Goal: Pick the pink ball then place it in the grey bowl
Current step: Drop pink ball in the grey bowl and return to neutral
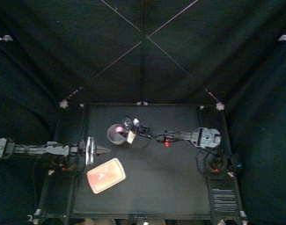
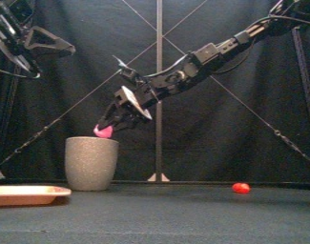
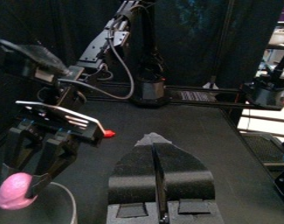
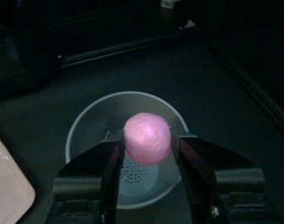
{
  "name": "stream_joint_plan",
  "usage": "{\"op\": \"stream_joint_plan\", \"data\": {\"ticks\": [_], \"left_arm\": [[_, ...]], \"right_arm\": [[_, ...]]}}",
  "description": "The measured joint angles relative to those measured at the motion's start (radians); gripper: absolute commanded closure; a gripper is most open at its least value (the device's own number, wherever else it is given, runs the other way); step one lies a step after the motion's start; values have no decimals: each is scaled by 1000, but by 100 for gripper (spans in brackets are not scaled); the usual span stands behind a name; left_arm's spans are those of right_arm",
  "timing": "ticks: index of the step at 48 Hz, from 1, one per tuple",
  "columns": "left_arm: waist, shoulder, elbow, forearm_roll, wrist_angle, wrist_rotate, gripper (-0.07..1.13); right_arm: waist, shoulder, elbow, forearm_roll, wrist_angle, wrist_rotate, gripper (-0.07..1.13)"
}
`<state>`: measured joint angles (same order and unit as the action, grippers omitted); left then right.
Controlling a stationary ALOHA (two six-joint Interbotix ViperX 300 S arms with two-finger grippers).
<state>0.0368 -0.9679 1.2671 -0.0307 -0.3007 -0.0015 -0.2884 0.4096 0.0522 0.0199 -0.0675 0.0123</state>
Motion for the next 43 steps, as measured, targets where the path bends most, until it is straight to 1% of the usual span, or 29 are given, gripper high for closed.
{"op": "stream_joint_plan", "data": {"ticks": [5, 10, 16, 26, 34, 43], "left_arm": [[0, 0, 5, 0, 0, 2, 101], [0, 0, 9, 0, 0, 0, 101], [2, 0, 12, 0, 0, 2, 101], [2, 0, 14, 0, 2, 2, 101], [2, 0, 17, 0, 0, 0, 101], [2, -2, 26, 0, 2, 0, 101]], "right_arm": [[-2, 29, -40, 9, 63, -3, 17], [3, 49, -66, 12, 106, 0, 11], [5, 64, -84, 11, 127, 0, 10], [14, 58, -78, 9, 107, -2, 10], [26, -41, 35, 9, 32, 0, 10], [51, -232, 284, 12, -123, 0, 10]]}}
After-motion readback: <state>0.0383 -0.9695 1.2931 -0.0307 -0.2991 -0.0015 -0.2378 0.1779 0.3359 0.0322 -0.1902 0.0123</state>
